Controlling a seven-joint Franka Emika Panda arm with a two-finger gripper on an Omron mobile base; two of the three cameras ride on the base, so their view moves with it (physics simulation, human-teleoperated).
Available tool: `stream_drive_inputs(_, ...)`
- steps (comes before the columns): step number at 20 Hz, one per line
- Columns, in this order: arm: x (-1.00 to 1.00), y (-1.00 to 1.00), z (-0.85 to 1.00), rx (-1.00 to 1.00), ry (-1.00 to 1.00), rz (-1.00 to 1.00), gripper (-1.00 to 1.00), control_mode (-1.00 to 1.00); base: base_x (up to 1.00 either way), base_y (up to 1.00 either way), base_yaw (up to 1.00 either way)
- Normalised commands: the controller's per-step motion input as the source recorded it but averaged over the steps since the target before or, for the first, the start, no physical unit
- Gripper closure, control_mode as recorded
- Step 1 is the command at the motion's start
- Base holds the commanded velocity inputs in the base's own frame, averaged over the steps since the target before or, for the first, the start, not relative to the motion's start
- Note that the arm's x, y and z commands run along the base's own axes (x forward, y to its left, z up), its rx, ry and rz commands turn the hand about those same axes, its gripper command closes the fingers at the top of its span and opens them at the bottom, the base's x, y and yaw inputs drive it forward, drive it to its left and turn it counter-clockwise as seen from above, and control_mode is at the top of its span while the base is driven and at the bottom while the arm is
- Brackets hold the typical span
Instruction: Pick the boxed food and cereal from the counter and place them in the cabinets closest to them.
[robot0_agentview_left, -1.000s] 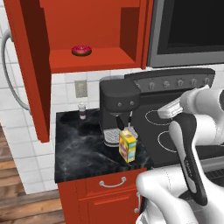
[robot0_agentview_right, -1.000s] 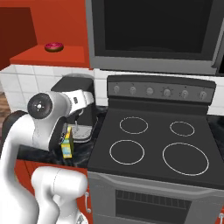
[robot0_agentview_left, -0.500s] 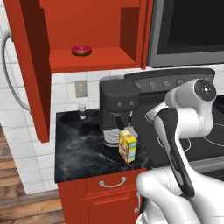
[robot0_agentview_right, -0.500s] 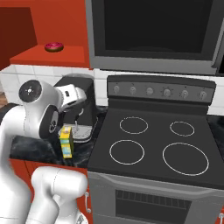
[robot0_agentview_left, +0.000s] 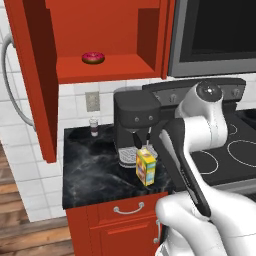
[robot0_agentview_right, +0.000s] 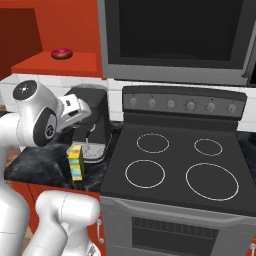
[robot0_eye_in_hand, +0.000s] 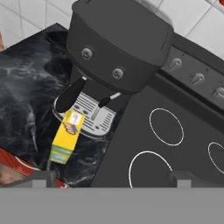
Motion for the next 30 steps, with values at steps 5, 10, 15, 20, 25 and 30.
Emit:
stream_drive_inputs(5, -0.12, 0.01, -0.26, 0.02, 0.04, 0.00, -1.00, -1.00, 0.00, 0.00, 0.00)
stream_drive_inputs(10, -0.10, 0.00, -0.24, 0.07, 0.02, 0.00, -1.00, -1.00, 0.00, 0.00, 0.00)
stream_drive_inputs(15, -0.01, 0.06, -0.25, 0.02, 0.00, 0.00, -1.00, -1.00, 0.00, 0.00, 0.00)
stream_drive_inputs(20, 0.00, 0.14, -0.28, 0.00, 0.00, 0.00, -1.00, -1.00, 0.00, 0.00, 0.00)
stream_drive_inputs(25, 0.00, 0.18, -0.25, 0.00, 0.00, 0.00, -1.00, -1.00, 0.00, 0.00, 0.00)
stream_drive_inputs(30, 0.03, 0.17, -0.23, 0.00, 0.00, 0.00, -1.00, -1.00, 0.00, 0.00, 0.00)
